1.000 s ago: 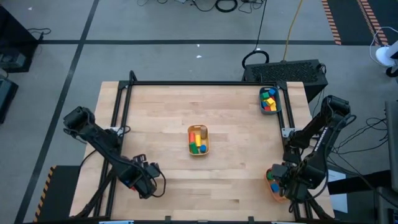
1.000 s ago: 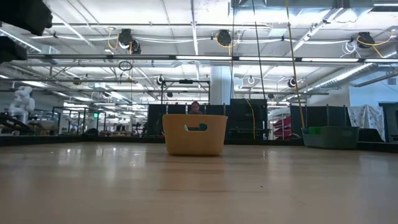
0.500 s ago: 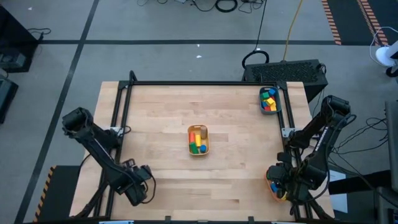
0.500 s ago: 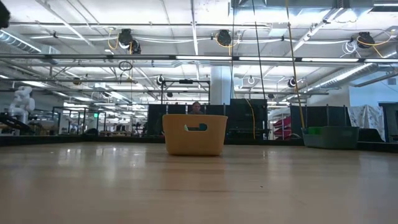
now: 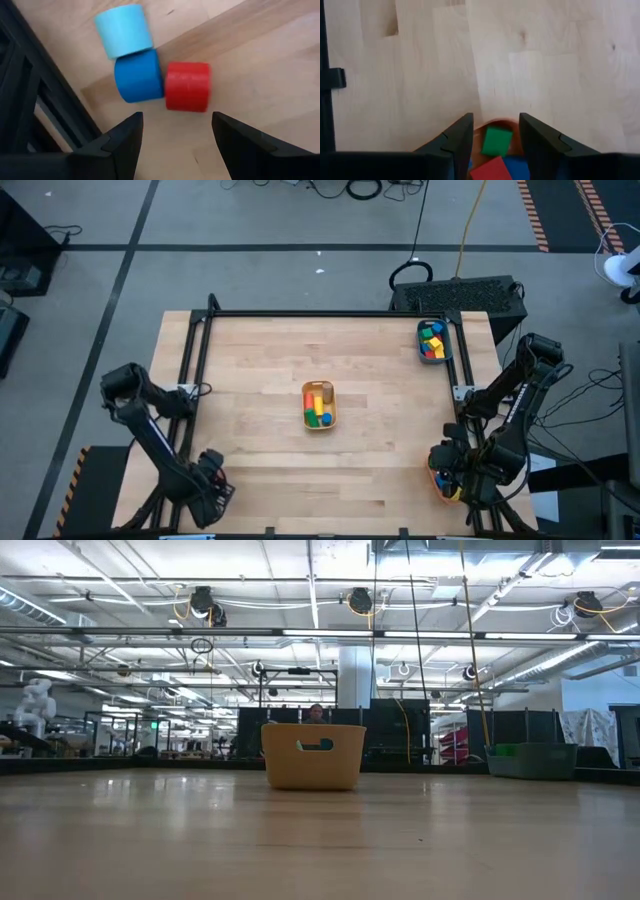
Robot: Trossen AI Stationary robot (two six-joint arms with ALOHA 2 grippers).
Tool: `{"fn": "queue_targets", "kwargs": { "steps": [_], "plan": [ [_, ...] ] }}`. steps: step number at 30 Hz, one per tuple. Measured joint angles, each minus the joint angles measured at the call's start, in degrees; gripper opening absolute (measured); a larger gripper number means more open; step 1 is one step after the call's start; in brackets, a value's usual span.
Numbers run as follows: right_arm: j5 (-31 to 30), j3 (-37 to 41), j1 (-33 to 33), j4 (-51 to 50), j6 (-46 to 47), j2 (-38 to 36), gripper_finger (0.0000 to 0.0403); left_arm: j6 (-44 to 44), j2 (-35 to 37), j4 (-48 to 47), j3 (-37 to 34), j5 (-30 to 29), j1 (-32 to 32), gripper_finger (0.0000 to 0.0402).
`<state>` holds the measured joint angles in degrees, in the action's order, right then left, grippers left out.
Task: Sort blocks by size
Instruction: Put the red half-circle block into the orange bin
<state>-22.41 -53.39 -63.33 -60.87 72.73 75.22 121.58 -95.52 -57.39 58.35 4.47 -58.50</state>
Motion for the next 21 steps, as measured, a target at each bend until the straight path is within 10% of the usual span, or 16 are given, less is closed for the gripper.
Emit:
{"fn": "queue_targets", "kwargs": {
  "steps": [21],
  "plan": [
    [-0.02, -0.02, 0.00, -0.05, -0.56, 0.02, 0.0144, -0.74, -1.69, 9.19, -5.15, -3.42, 0.45, 0.0226]
  ]
}}
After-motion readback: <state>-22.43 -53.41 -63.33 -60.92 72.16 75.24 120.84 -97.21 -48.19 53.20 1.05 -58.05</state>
